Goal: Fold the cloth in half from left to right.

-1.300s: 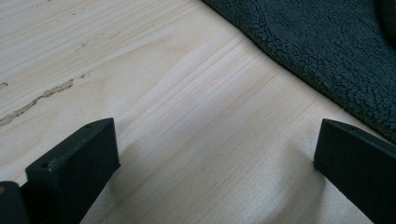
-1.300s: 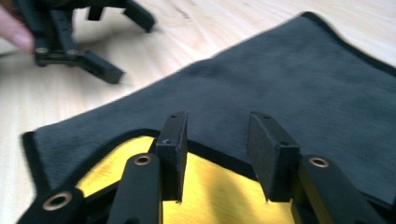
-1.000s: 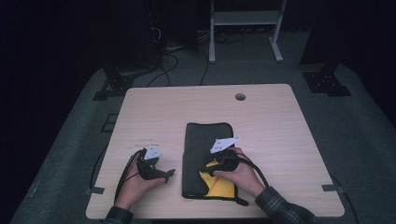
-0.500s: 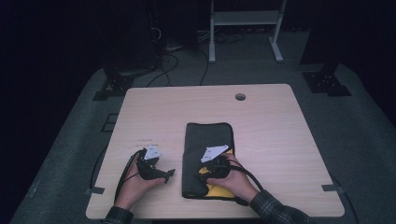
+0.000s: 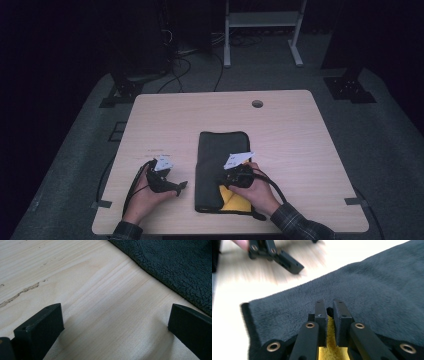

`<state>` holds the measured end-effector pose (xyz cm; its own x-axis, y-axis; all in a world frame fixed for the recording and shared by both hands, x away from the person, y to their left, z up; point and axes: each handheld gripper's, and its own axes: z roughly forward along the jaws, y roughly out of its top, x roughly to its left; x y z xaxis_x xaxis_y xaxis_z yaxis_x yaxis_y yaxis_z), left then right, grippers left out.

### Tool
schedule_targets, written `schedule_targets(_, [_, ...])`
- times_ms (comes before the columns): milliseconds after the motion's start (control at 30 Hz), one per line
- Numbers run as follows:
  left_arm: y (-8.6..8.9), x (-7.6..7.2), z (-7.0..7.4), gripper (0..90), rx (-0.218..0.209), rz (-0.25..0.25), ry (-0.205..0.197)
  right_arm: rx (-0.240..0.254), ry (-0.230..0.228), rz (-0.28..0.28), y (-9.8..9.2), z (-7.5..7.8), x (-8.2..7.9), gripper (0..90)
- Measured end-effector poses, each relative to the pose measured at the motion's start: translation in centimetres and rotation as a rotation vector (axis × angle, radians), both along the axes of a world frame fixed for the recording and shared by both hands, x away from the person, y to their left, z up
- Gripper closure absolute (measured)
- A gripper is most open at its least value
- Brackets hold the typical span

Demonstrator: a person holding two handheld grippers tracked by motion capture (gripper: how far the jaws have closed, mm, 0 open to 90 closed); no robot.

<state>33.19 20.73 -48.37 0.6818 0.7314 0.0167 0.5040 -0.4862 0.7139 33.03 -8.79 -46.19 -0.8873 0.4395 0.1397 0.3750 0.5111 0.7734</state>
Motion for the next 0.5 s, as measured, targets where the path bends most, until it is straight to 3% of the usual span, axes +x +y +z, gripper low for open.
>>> schedule_targets(167, [0.0,0.0,0.0,0.0,-0.002,0.002,0.002,0.062,0.028,-0.019,-2.1,1.2,-0.5,82.9])
schedule_targets(500, [0.0,0.0,0.0,0.0,-0.005,0.004,0.001,0.084,0.069,-0.043,-5.9,1.5,-2.6,82.5])
